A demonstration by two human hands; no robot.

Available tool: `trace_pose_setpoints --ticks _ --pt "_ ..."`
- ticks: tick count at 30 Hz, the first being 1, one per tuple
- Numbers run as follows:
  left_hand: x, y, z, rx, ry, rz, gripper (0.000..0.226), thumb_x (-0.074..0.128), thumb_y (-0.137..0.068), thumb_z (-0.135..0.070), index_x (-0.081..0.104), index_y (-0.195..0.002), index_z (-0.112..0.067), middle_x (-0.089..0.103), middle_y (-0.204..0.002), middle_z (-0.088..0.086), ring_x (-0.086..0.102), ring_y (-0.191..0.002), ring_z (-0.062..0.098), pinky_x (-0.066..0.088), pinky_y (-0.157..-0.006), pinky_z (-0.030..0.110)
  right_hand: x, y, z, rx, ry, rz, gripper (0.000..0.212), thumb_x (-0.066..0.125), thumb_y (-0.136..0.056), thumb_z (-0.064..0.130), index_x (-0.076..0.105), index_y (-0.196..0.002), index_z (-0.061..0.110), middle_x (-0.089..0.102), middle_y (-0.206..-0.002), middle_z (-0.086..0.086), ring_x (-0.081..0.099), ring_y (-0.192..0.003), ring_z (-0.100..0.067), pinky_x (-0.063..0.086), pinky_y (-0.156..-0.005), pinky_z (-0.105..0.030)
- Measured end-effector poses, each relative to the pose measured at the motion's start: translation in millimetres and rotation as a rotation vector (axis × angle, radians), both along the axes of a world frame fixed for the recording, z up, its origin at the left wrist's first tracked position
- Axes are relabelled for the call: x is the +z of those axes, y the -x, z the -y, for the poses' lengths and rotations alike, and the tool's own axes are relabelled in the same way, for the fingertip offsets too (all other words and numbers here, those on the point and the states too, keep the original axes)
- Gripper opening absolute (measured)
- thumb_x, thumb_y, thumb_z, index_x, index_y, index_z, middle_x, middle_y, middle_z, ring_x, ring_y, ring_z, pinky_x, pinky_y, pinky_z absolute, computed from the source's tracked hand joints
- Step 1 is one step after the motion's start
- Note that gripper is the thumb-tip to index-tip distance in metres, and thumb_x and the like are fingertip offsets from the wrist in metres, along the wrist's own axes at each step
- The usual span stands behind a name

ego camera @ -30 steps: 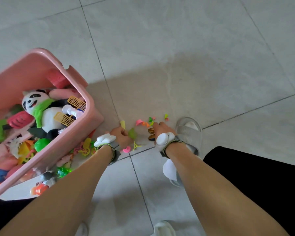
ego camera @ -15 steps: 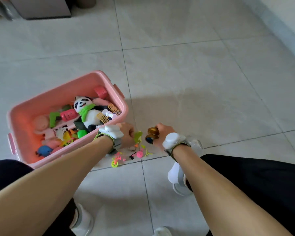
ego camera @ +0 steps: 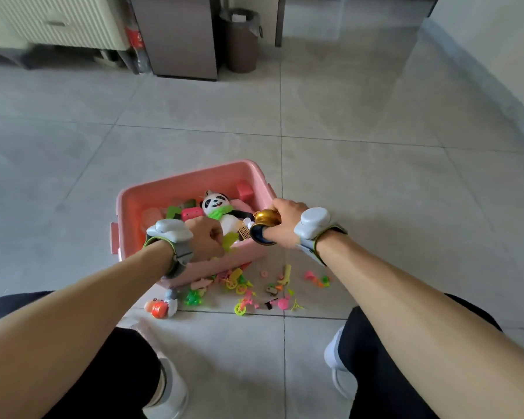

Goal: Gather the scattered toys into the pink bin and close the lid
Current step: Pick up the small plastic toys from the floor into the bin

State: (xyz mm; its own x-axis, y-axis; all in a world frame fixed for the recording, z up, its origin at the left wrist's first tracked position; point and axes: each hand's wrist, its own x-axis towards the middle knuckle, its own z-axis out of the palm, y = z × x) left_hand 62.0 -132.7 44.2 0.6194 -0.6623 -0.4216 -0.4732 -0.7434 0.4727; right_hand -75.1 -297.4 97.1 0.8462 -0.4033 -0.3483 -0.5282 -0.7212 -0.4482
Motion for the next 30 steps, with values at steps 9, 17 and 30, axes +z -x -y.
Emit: trace_pose_setpoints --ticks 9,17,30 --pt "-17.1 -13.2 -35.3 0.661 0.132 -0.372 0.01 0.071 -0.081 -0.002 0.063 -0.075 -0.003 0.063 -0.071 0.015 0.056 -0.054 0.02 0.056 -0.054 0.025 -20.0 -59.5 -7.2 0.032 -0.099 -0.071 0.025 0.062 -0.076 0.034 0.052 -0.096 0.023 0.062 -0.095 -0.003 0.058 -0.081 -0.024 0.043 -0.065 -0.031" --pt "-39.7 -41.0 -31.2 0.94 0.351 -0.456 0.016 0.079 -0.079 -0.018 0.068 -0.082 -0.007 0.072 -0.084 0.015 0.067 -0.075 0.026 0.059 -0.083 0.04 -44.5 -118.6 -11.5 0.03 -0.152 -0.085 0.038 0.062 -0.073 0.034 0.052 -0.108 0.026 0.062 -0.095 -0.003 0.06 -0.084 -0.022 0.051 -0.074 -0.034" --pt "24.4 -43.2 11.0 0.413 0.404 -0.217 0.018 0.07 -0.082 -0.01 0.068 -0.094 -0.024 0.073 -0.093 0.004 0.07 -0.089 0.027 0.059 -0.082 0.043 -32.8 -114.0 -4.2 -0.115 -0.38 0.084 0.023 0.069 -0.079 0.025 0.063 -0.093 0.007 0.072 -0.085 -0.01 0.073 -0.072 -0.022 0.061 -0.071 -0.038"
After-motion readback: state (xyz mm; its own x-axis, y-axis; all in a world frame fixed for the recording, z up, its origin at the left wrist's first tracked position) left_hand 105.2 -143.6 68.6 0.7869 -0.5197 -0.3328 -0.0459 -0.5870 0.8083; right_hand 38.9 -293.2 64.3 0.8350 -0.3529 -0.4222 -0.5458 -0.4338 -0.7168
